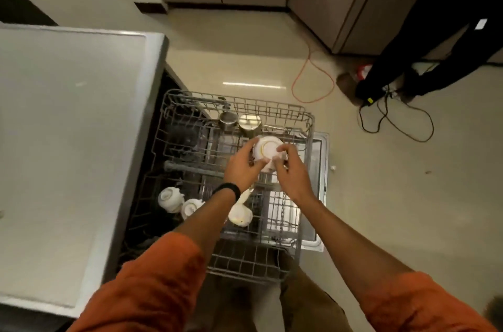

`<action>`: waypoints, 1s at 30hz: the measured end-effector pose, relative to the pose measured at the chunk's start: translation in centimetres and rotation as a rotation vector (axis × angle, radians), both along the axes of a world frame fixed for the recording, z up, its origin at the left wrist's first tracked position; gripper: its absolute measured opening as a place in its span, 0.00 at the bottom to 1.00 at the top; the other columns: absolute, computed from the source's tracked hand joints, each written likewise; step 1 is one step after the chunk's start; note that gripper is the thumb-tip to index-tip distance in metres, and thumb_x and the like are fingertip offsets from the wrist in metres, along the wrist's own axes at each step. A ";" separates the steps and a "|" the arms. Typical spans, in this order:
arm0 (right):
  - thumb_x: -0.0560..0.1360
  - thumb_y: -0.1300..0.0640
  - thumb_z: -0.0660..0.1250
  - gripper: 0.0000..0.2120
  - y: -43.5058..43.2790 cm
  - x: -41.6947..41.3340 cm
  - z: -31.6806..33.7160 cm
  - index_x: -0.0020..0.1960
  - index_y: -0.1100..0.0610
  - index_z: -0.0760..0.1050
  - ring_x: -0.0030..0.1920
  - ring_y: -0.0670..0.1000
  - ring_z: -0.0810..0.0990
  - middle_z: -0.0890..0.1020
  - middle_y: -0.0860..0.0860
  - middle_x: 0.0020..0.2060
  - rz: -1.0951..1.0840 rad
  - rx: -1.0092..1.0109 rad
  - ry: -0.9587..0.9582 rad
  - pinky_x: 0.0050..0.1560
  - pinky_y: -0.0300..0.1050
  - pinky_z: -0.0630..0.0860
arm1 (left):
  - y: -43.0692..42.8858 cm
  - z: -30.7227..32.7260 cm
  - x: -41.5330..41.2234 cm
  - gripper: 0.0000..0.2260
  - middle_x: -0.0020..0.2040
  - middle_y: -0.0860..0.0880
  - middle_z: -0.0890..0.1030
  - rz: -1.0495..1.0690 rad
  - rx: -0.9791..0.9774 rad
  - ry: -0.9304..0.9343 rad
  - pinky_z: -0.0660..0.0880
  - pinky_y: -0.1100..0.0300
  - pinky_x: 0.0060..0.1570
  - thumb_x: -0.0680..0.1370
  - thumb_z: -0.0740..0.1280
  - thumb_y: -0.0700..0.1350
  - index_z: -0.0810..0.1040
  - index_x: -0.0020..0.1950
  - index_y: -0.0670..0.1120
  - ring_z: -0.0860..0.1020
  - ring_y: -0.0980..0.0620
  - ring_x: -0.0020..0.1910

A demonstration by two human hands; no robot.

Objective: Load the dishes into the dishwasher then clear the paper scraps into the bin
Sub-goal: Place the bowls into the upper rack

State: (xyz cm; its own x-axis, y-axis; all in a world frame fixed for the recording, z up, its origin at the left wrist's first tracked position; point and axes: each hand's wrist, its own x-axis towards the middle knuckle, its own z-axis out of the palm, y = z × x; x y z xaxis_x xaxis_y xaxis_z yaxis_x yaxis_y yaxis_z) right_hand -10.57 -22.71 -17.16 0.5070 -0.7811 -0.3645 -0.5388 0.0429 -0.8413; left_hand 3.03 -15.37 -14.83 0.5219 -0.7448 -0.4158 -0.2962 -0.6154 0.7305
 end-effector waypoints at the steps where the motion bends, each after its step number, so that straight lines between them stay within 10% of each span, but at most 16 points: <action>1: 0.83 0.54 0.62 0.09 -0.6 0.2 -1.1 0.61 0.48 0.67 0.37 0.42 0.80 0.81 0.50 0.51 -0.007 0.038 0.035 0.36 0.47 0.78 | -1.0 -1.6 0.0 0.26 0.68 0.48 0.78 -0.015 0.029 0.010 0.74 0.54 0.62 0.78 0.72 0.47 0.69 0.75 0.50 0.76 0.49 0.65; 9: 0.79 0.57 0.66 0.20 -3.3 1.3 -8.9 0.68 0.51 0.65 0.47 0.53 0.79 0.78 0.52 0.59 0.044 0.127 0.242 0.35 0.39 0.69 | -4.5 -10.8 0.6 0.24 0.67 0.47 0.79 -0.096 0.194 0.038 0.75 0.50 0.62 0.80 0.69 0.47 0.69 0.76 0.49 0.77 0.46 0.64; 15: 0.78 0.58 0.66 0.28 -3.4 1.4 -11.2 0.75 0.57 0.60 0.65 0.60 0.75 0.72 0.57 0.69 0.163 0.105 0.379 0.61 0.51 0.74 | -4.7 -13.5 -0.3 0.21 0.61 0.46 0.83 -0.150 0.281 0.012 0.76 0.50 0.58 0.82 0.65 0.46 0.69 0.76 0.51 0.79 0.42 0.60; 21: 0.77 0.54 0.68 0.32 -2.9 1.8 -9.6 0.77 0.54 0.58 0.74 0.62 0.66 0.58 0.59 0.78 0.226 0.068 0.456 0.69 0.57 0.71 | -4.1 -10.8 0.2 0.24 0.68 0.44 0.78 -0.216 0.311 -0.030 0.74 0.48 0.60 0.84 0.62 0.48 0.62 0.80 0.50 0.76 0.41 0.66; 30: 0.80 0.53 0.65 0.18 1.5 2.8 0.3 0.69 0.56 0.71 0.63 0.55 0.75 0.74 0.53 0.65 0.280 -0.177 0.263 0.58 0.51 0.76 | 1.3 -0.5 1.6 0.20 0.68 0.46 0.78 -0.165 0.189 -0.133 0.73 0.52 0.60 0.85 0.61 0.48 0.68 0.77 0.51 0.76 0.44 0.65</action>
State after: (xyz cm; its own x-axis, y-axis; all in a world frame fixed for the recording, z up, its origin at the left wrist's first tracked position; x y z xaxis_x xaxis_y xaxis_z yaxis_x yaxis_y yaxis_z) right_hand -7.79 -21.25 -16.87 0.6160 -0.6888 -0.3822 -0.7063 -0.2682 -0.6551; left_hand 4.59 -14.10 -15.30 0.4592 -0.7401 -0.4912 -0.4892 -0.6723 0.5557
